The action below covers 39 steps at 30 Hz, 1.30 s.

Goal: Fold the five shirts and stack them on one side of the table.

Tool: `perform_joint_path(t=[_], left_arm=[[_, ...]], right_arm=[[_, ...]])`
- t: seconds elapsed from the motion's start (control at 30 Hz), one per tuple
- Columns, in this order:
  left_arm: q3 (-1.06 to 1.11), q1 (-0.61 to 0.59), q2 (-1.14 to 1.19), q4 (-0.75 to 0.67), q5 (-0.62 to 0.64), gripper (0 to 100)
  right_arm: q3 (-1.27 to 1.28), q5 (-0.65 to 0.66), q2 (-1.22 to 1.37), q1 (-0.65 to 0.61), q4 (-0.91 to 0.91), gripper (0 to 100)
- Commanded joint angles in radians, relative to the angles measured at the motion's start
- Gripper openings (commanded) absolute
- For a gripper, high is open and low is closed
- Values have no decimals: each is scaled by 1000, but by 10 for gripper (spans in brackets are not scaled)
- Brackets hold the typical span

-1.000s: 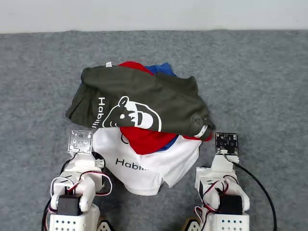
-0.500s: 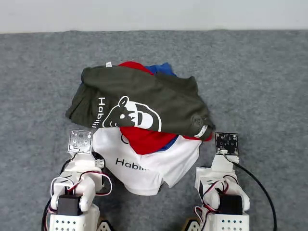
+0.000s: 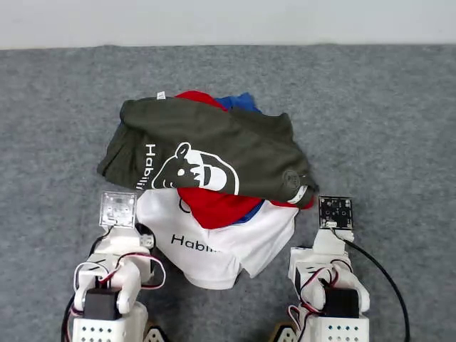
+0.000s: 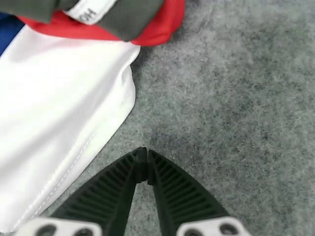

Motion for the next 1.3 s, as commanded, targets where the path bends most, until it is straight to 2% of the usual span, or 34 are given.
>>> perform_joint_path(t=[0.0,0.33,0.5,0.6,0.77,0.93,1.1,1.27], left_arm=[[-70,0,0,-5,-58,8],[-300,8,9,80,-172,8],[-437,9,9,196,-226,8],[-490,8,41,193,-250,8],[-680,8,311,241,-258,8],[-1024,9,720,400,-290,8],[-1291,9,1079,496,-535,8],[-1469,44,1329,502,-796,9]], right_arm=[[14,-5,-7,12,7,9],[14,-5,-7,12,7,9],[14,-5,-7,12,7,9],[14,-5,-7,12,7,9],[14,-5,-7,12,7,9],[14,-5,-7,12,7,9],[14,-5,-7,12,7,9],[14,-5,-7,12,7,9]])
